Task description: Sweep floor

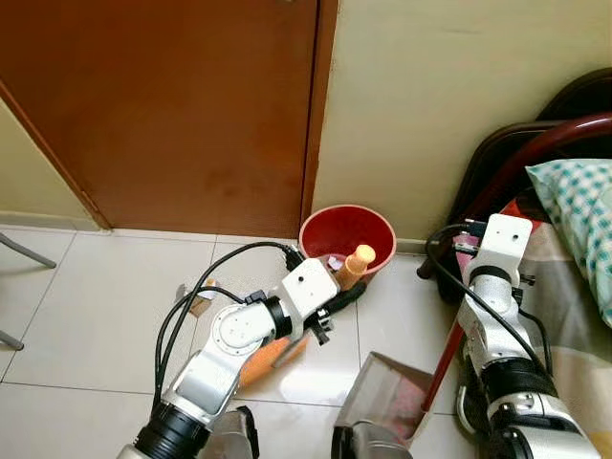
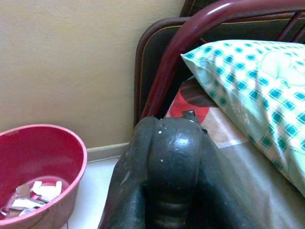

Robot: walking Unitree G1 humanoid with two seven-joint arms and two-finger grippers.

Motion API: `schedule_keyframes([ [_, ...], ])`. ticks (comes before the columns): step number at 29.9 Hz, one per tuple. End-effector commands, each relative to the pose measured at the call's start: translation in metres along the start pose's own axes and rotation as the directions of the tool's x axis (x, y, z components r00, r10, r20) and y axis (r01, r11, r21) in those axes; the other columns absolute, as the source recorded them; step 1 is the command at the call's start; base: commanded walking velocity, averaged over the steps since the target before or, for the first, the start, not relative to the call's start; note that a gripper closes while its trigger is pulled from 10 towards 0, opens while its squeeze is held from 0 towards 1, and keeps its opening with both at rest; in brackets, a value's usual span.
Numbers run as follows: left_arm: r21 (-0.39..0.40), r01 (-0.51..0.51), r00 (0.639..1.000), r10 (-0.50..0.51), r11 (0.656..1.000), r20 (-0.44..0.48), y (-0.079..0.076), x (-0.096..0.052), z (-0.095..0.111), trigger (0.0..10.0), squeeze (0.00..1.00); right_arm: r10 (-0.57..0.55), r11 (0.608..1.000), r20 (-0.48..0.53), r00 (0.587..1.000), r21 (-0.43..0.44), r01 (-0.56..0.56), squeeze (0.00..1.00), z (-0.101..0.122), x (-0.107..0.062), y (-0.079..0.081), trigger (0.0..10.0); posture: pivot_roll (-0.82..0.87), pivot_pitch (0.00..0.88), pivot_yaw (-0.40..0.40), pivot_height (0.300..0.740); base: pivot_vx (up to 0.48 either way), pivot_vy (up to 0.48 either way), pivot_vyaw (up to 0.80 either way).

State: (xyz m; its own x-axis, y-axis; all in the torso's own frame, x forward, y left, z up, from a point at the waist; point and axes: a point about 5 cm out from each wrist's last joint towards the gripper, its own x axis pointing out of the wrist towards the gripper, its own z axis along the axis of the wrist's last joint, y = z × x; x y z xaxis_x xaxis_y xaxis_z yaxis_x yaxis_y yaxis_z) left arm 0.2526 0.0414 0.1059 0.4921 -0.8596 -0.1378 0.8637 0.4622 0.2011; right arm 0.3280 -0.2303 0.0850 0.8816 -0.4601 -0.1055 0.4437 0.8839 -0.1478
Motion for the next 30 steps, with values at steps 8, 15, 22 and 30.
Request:
schedule_keyframes([
  [8,-0.144,0.017,0.992,0.002,0.989,0.13,-0.004,0.004,0.021,10.0,0.0,0.089,0.996,0.05,0.995,-0.022,-0.088,0.0,0.02,0.006,0.036,10.0,0.08,0.151,-0.054,0.74,0.0,0.0,0.0],
  [15,-0.114,-0.063,0.993,0.074,0.991,0.089,0.01,-0.007,0.017,10.0,0.0,0.109,0.994,0.061,0.992,-0.026,-0.108,0.0,0.024,0.007,0.042,10.0,0.08,0.151,-0.059,0.74,0.0,0.0,0.0],
  [22,-0.145,-0.227,0.974,0.224,0.963,-0.032,0.031,-0.058,-0.009,10.0,0.0,0.1,0.994,0.052,0.994,-0.047,-0.098,0.0,0.014,0.007,0.032,10.0,0.08,0.154,-0.054,0.74,0.0,0.0,0.0],
  [30,-0.108,-0.414,0.906,0.398,0.904,-0.145,0.05,-0.096,-0.031,10.0,0.0,0.1,0.994,0.048,0.994,-0.054,-0.098,0.0,0.011,0.007,0.03,10.0,0.09,0.153,-0.054,0.74,0.0,0.0,0.0],
])
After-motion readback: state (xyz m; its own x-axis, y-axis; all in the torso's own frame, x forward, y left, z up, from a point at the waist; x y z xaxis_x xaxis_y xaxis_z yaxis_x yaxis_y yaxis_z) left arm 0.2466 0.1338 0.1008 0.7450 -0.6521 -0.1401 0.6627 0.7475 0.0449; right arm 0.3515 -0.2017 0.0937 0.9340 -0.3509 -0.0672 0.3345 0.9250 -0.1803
